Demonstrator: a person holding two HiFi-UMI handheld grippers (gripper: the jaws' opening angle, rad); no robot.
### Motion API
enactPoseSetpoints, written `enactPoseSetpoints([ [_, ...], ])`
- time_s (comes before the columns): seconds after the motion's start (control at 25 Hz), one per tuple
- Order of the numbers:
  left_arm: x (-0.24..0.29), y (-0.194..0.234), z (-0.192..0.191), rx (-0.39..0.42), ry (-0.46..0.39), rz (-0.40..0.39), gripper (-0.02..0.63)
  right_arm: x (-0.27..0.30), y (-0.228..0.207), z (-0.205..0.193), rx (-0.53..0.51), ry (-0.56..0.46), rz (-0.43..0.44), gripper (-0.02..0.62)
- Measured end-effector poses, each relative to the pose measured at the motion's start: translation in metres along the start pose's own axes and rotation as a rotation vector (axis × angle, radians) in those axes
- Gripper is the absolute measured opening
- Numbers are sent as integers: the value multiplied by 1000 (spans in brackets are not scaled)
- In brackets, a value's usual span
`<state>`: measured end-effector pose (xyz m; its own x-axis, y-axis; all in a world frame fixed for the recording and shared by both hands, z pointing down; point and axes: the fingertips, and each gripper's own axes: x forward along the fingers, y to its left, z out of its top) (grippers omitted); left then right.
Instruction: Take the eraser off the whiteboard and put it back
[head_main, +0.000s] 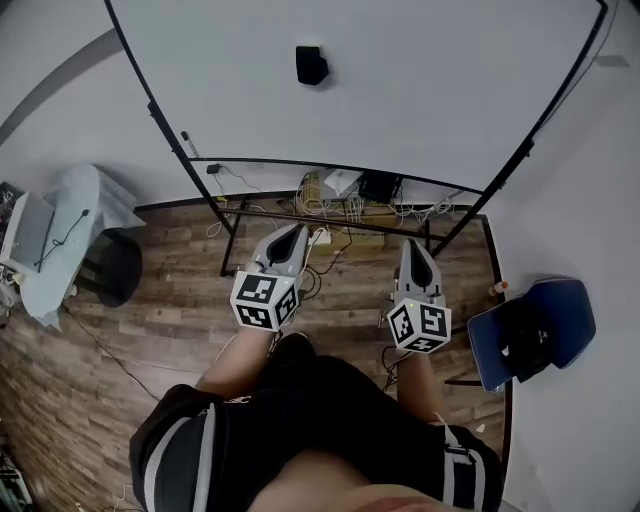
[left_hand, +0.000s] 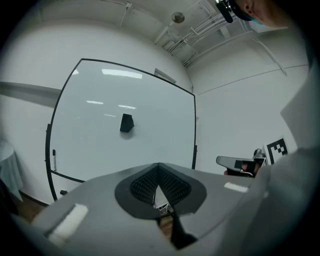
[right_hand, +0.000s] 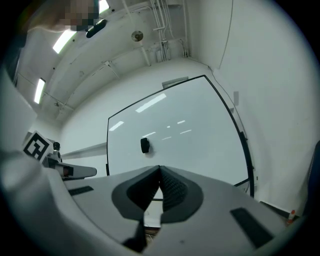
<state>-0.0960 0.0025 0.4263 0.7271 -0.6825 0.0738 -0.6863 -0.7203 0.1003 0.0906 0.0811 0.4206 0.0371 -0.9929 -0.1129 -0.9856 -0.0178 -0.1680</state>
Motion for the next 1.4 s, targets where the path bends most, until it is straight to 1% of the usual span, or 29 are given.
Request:
enactPoseSetpoints([
  [0.24,7,-9,0,10,-9,-1,9,-8,-10,-8,-9,20,2,6],
  [0.4,23,-12,1,20,-15,-24,9,1,-22,-8,-18,12,-8,6],
  [0.48,35,-9,1,24,-14,-33,9,9,-25,-8,-22,5,-12,6],
  [0.64,55,3,3,1,-21,-30,9,25,-27,-13,-27,7,-10,6],
  [0.76,75,13,0,-6,-7,-34,9,46,-35,-15,-36,19,-19,6],
  [1.12,136,66,9,-29,2,-22,9,130,-44,-10,-62,27,-20,6],
  [1.4,176,136,25,-60,-5,-4,9,207,-34,-9,-67,46,-36,6],
])
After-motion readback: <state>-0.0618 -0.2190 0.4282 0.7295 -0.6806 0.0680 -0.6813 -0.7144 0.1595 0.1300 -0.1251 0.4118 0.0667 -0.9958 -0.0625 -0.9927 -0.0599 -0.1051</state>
